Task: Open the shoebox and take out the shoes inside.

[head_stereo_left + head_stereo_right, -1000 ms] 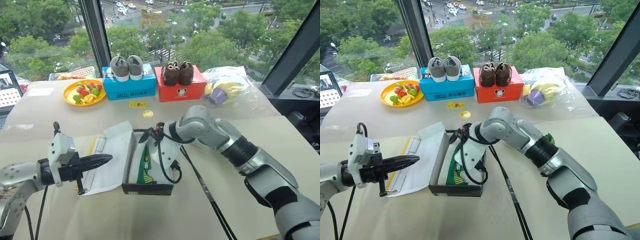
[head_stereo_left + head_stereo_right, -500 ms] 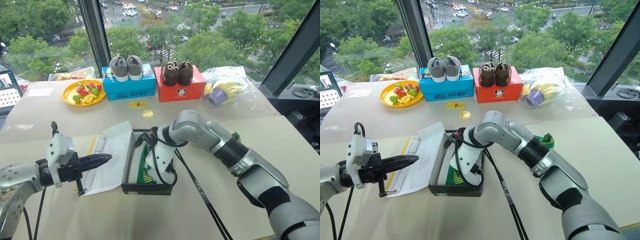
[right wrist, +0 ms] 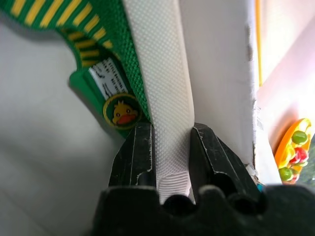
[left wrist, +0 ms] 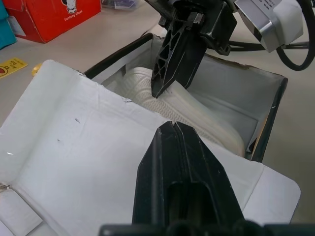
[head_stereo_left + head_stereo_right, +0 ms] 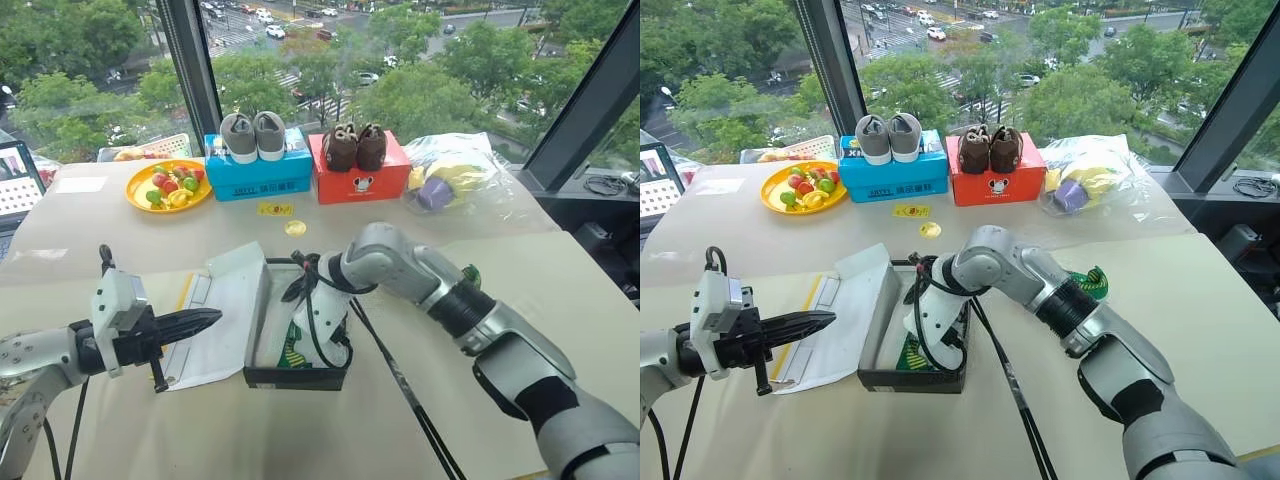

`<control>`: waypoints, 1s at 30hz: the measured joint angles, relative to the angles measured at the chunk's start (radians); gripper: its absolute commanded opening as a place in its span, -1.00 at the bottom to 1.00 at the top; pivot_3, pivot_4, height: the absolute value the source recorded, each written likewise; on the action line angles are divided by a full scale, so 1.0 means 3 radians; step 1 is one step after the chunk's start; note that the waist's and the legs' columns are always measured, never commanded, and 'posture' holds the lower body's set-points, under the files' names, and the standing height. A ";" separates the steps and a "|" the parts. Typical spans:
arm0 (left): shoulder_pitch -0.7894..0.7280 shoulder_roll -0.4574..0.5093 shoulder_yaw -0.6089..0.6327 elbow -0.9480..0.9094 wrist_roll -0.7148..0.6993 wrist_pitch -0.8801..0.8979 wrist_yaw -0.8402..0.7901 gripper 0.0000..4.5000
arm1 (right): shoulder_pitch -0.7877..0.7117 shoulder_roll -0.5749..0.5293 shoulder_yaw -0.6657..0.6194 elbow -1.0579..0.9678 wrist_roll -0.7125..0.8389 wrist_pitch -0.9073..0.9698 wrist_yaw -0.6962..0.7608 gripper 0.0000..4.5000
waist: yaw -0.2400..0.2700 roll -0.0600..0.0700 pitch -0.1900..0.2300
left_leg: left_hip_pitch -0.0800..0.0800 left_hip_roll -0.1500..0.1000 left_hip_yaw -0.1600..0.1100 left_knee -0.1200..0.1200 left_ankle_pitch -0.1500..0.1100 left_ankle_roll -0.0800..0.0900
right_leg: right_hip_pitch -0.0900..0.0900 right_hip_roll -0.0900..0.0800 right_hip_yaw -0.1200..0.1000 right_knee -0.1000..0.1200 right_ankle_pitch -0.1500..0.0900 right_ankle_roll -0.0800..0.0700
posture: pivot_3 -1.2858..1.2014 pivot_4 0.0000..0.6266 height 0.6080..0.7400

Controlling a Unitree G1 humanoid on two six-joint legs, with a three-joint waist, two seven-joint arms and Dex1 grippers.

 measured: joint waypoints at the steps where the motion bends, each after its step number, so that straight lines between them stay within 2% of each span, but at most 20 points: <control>1: -0.0006 0.0000 -0.0001 0.0000 0.0000 0.0000 0.0000 -1.00 | 0.0034 0.0016 -0.0014 -0.0037 0.0073 0.0081 0.0026 -0.76 | -0.0003 0.0000 0.0000 | 0.0000 0.0000 0.0000 0.0000 0.0000 0.0000 | 0.0000 0.0000 0.0001 0.0000 0.0000 0.0000 | 0.03 -0.52 0.86; 7: -0.0042 0.0000 -0.0007 0.0004 0.0003 -0.0001 -0.0010 -1.00 | 0.0097 0.0068 -0.0482 -0.0400 0.0672 0.1032 0.0127 -0.76 | 0.0004 0.0001 0.0001 | -0.0001 0.0001 -0.0001 0.0000 0.0000 0.0000 | 0.0000 -0.0001 -0.0001 0.0001 0.0001 -0.0001 | 0.03 -0.52 0.86; 11: -0.0092 0.0002 -0.0010 0.0027 0.0006 -0.0005 -0.0020 -1.00 | 0.0088 -0.0001 -0.0633 -0.0587 0.0865 0.1412 0.0183 -0.76 | 0.0009 0.0001 0.0001 | -0.0001 0.0000 -0.0002 0.0000 -0.0001 0.0001 | 0.0000 -0.0001 -0.0001 0.0000 0.0001 -0.0001 | 0.03 -0.52 0.86; 17: -0.0138 0.0003 -0.0072 0.0074 0.0019 -0.0005 -0.0069 -1.00 | 0.0130 0.0027 -0.0916 -0.0797 0.1175 0.2038 0.0098 -0.76 | 0.0002 0.0001 0.0001 | -0.0001 0.0000 -0.0001 -0.0001 -0.0001 0.0001 | 0.0000 0.0000 -0.0001 0.0000 0.0001 -0.0001 | 0.03 -0.52 0.86; 20: -0.0164 0.0003 -0.0078 0.0086 0.0022 -0.0005 -0.0077 -1.00 | 0.0148 0.0156 -0.1129 -0.0912 0.1488 0.2616 -0.0037 -0.76 | -0.0001 0.0001 0.0001 | -0.0002 0.0001 -0.0001 -0.0002 0.0000 0.0001 | -0.0001 0.0000 -0.0001 0.0000 0.0001 -0.0002 | 0.03 -0.52 0.86; 23: -0.0174 0.0004 -0.0087 0.0089 0.0032 -0.0006 -0.0096 -1.00 | 0.0134 0.0231 -0.1575 -0.1132 0.2023 0.3450 -0.0273 -0.76 | 0.0007 0.0001 0.0001 | -0.0008 0.0001 -0.0003 -0.0001 -0.0001 0.0001 | -0.0003 -0.0002 -0.0002 -0.0001 0.0002 -0.0002 | 0.03 -0.52 0.86; 30: -0.0201 0.0005 -0.0151 0.0177 0.0090 -0.0046 -0.0152 -1.00 | -0.0010 -0.0148 -0.2799 -0.1670 0.3229 0.5250 -0.0793 -0.76 | 0.0053 0.0002 0.0001 | -0.0015 -0.0005 -0.0007 -0.0003 -0.0006 0.0009 | -0.0003 -0.0014 -0.0011 -0.0009 0.0003 0.0000 | 0.03 -0.52 0.86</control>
